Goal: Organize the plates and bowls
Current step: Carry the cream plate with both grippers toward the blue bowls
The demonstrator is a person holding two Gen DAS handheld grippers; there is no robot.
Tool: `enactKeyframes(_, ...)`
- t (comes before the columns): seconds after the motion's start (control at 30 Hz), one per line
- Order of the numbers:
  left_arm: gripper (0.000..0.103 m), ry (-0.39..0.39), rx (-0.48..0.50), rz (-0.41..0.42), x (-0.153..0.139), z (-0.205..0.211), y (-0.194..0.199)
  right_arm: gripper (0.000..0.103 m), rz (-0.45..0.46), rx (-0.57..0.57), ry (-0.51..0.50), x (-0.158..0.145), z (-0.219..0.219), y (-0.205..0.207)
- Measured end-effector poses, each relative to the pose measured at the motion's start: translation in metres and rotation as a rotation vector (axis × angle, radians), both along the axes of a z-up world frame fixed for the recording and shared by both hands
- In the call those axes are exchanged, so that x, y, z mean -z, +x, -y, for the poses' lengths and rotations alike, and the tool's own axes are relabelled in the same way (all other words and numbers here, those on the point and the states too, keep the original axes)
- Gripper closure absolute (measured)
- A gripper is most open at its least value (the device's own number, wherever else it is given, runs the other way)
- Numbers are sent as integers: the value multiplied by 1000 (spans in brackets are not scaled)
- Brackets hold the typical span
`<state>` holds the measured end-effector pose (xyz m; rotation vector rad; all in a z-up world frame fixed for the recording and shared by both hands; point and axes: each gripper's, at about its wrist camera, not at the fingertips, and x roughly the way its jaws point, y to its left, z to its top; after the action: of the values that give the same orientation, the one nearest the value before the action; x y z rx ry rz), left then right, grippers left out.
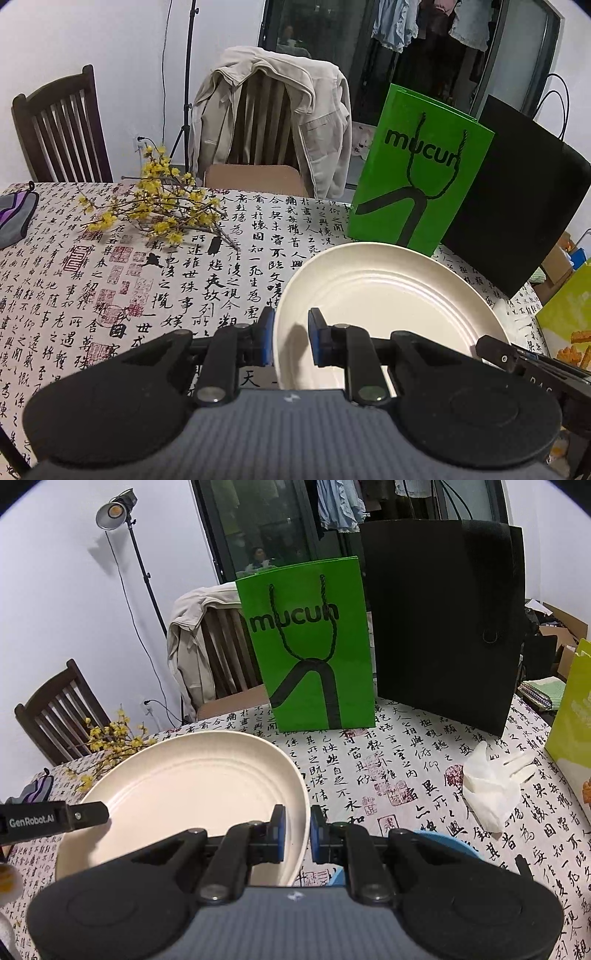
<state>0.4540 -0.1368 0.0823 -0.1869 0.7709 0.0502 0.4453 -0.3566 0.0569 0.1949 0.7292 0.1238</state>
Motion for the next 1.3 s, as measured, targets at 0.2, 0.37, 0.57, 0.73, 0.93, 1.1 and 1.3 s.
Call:
enactKeyframes(0.2,84,-1,-1,6,-2,-4,-8,90,3,-2,5,0,-5,-10)
enactKeyframes(0.37,84,2,2,15,-3,-9,-17,90,8,-3,8,-2,-9,-18)
enactKeyframes(0.57,84,-5,0,20,-3,-14,-24,90,12,-3,10,-2,-12,-24)
enactKeyframes(0.73,84,-12,1,19,-3,-17,-31,90,10,-2,13,0,-15,-32)
enactKeyframes(0.93,84,-11,-1,27,-5,-21,-40,90,12,-2,16,-1,-19,-40)
enactKeyframes(1.1,84,-13,-1,34,-7,-24,-48,90,19,-6,16,-3,-22,-48)
enactKeyframes(1.3,84,-10,-5,47,-12,-29,-59,90,27,-13,20,-7,-27,-59)
